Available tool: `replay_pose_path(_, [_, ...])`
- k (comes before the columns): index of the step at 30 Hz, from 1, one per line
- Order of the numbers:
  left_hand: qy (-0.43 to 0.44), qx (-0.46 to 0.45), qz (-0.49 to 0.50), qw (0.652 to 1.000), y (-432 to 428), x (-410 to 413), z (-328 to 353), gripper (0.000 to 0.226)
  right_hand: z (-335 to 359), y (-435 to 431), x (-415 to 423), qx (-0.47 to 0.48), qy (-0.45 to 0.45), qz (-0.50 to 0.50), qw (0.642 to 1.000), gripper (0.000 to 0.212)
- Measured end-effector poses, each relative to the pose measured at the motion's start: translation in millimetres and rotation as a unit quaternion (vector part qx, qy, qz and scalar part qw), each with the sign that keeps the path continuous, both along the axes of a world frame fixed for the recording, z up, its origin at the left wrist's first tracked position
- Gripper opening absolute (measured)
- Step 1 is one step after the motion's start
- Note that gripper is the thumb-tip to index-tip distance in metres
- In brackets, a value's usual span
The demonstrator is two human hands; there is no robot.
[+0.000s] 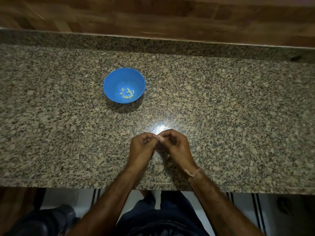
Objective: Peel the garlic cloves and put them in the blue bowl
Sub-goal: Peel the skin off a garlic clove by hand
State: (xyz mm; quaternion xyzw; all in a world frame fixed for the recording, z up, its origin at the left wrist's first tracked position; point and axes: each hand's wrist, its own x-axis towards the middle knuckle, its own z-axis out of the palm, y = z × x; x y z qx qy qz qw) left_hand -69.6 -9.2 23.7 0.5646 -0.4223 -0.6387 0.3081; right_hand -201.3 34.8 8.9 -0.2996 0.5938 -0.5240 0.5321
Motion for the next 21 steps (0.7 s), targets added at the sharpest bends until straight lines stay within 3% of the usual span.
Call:
replay_pose_path(5, [-0.029, 0.005, -0.008, 1.0, 2, -4, -4, 0.014, -1, -2, 0, 0.106, -0.182, -0.064, 0.975, 0.012])
replay_pose_path(10, [-0.117, -0.011, -0.013, 0.993, 3, -1, -16, 0.014, -10, -3, -10, 0.152, -0.286, -0.12, 0.939, 0.012])
replay_pose_path(16, [-0.162, -0.06, -0.028, 0.985, 1, 1, -18, 0.017, -11, -1, -11, 0.164, -0.292, -0.106, 0.936, 0.011])
replay_pose_path(21, [-0.122, -0.093, -0.051, 0.987, -2, -2, -8, 0.01, -8, 1, -8, 0.144, -0.176, -0.066, 0.971, 0.009])
